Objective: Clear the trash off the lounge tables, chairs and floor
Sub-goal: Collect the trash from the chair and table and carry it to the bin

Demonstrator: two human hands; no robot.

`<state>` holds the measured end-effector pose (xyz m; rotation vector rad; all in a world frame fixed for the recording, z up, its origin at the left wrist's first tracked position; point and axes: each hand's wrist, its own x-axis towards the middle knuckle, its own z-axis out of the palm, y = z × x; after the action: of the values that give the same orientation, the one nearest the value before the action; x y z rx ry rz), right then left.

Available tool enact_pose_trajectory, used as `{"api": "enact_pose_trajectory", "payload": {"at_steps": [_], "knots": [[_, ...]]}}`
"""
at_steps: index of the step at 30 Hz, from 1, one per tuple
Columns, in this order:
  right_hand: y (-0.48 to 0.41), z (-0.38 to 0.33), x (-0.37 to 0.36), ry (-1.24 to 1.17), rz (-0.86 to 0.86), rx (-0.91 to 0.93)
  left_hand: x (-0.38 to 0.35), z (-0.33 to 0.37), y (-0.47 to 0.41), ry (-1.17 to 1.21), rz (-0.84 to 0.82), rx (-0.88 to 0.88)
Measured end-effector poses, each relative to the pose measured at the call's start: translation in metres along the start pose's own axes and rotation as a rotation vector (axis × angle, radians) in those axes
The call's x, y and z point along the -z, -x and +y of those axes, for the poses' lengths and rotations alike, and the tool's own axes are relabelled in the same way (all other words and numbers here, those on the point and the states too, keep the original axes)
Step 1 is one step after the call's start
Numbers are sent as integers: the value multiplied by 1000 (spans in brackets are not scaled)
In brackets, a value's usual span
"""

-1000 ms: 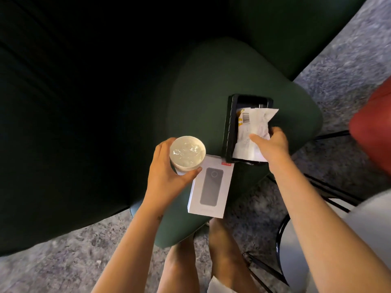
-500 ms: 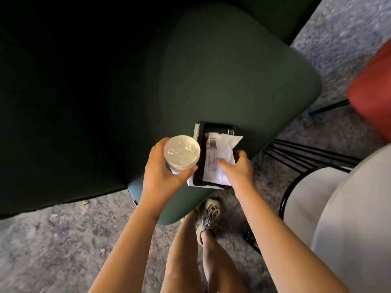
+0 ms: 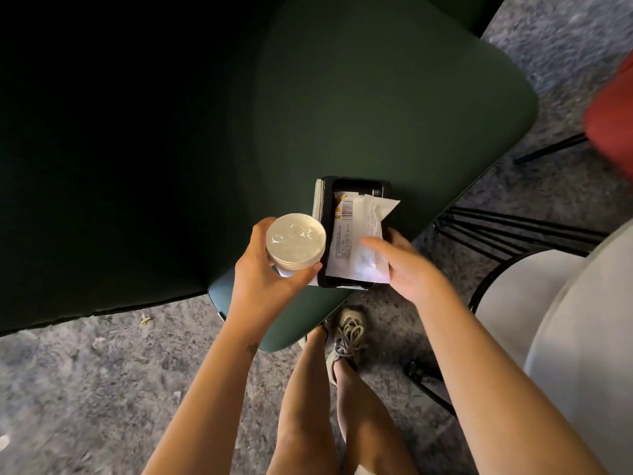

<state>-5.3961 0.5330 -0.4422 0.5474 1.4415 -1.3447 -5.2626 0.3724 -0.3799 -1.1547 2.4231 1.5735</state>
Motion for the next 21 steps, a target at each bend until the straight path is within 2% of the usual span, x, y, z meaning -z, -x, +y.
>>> {"api": "enact_pose_trajectory", "payload": {"at_steps": [3,6,10,21], "knots": [[-2,-2,11,-136,-105,-38,-4,-1,-2,8,-10,-9],[-2,-4,4,-32,-160,-80,-7,-2,-3,0,-4,-5],[-4,-7,-1,90,-126,-132,-5,-3,-6,-2,29,16],[0,-1,-22,140,32,-56,6,-4,-9,-20,41,49]]}}
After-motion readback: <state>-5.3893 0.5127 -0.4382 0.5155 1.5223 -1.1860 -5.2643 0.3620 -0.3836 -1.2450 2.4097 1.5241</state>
